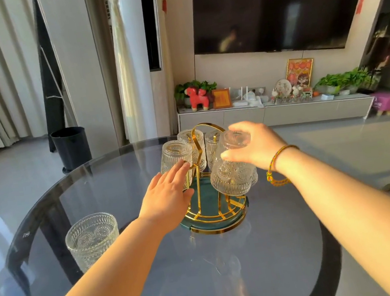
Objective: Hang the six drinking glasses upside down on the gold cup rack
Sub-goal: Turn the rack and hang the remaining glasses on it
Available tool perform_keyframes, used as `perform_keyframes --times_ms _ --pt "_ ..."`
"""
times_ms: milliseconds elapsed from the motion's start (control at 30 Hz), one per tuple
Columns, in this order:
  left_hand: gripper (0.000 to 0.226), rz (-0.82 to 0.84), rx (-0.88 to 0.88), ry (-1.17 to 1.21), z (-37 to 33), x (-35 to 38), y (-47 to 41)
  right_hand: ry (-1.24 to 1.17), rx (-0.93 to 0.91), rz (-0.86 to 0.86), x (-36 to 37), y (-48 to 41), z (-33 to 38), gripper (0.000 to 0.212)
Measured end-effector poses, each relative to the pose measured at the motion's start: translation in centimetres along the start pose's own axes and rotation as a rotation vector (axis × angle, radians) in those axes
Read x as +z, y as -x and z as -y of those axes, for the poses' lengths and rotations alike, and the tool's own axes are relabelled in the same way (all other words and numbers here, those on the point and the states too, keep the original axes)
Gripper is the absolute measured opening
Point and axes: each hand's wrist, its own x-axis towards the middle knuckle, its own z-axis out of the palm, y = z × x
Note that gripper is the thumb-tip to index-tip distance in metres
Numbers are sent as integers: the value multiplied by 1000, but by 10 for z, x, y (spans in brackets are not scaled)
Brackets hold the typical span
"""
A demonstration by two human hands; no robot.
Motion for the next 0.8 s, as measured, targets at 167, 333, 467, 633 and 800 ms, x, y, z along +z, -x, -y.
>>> perform_keyframes --times_ms 167,333,467,633,800 --pt "54 -12 13 -12 2 2 0 51 38 37 23 5 -11 69" --pt "55 -28 19 0 3 5 -1 109 62 55 32 8 -17 70" --pt "55 -38 18 9 4 6 -1 138 61 78 39 10 -19 69" --pt "55 -46 14 6 4 6 0 153 77 80 41 10 -19 66" --pt "55 -29 5 -19 3 2 -1 201 75 69 41 13 -17 67"
